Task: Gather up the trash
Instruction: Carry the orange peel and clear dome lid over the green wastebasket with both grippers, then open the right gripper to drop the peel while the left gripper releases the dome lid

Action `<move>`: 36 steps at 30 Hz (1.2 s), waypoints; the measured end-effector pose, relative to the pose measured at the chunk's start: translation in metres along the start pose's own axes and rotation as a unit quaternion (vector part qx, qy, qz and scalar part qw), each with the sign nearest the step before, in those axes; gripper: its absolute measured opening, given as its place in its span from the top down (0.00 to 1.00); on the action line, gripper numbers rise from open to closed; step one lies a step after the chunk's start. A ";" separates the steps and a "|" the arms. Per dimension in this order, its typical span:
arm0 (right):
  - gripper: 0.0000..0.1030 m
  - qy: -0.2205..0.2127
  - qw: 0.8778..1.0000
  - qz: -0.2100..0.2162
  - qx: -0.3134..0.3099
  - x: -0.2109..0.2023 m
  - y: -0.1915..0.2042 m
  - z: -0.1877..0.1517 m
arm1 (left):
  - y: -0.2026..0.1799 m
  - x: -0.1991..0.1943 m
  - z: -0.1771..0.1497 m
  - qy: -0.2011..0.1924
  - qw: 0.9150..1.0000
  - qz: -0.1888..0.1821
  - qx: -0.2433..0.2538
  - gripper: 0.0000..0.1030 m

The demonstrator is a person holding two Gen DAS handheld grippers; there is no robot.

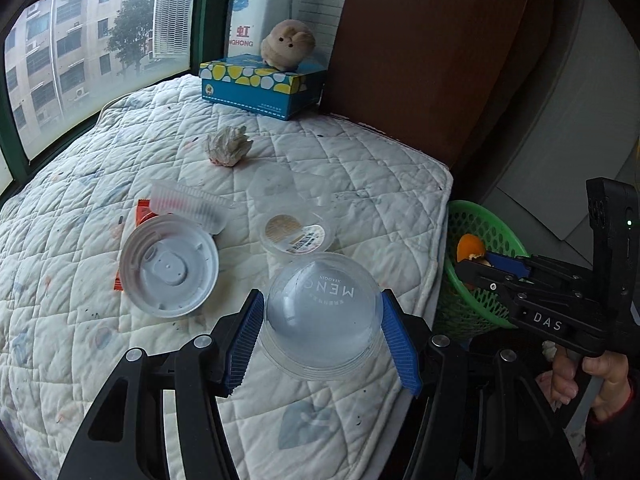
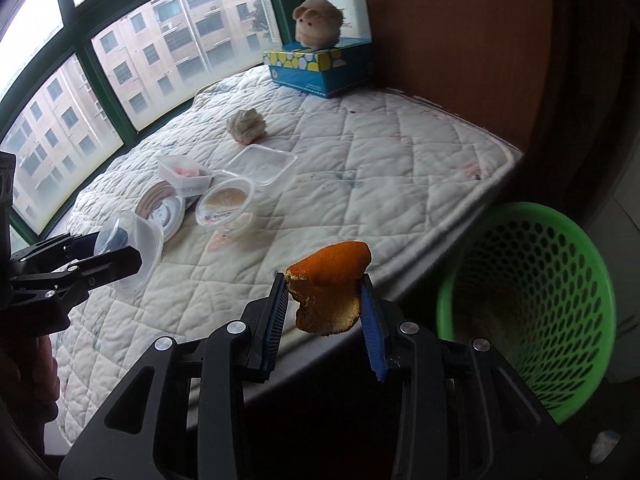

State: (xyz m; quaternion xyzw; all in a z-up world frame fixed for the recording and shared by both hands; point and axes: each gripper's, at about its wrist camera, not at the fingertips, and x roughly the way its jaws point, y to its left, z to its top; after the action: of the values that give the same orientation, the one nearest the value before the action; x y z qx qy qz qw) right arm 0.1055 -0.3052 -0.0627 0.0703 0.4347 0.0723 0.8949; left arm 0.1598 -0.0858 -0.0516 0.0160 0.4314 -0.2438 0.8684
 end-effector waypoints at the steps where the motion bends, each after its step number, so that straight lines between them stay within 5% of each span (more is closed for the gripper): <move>1: 0.65 -0.001 1.000 -0.006 0.005 -0.003 -0.008 -0.001 | -0.006 0.002 0.002 0.000 1.000 -0.002 0.005 0.45; 19: 0.62 0.017 0.989 -0.110 0.096 -0.014 -0.146 -0.019 | -0.088 0.031 0.026 0.017 0.997 -0.029 0.074 0.45; 22: 0.53 0.014 0.987 -0.118 0.105 -0.018 -0.159 -0.019 | -0.101 0.039 0.029 0.021 0.996 -0.035 0.085 0.45; 36: 0.46 -0.016 0.984 -0.132 0.121 -0.055 -0.189 -0.026 | -0.167 0.085 0.046 0.038 0.989 -0.067 0.124 0.45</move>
State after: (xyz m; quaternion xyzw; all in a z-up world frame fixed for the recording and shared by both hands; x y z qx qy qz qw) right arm 0.0638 -0.4987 -0.0719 0.1211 0.4314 -0.1005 0.8883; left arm 0.1640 -0.2781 -0.0568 0.1039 0.4305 -0.3518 0.8247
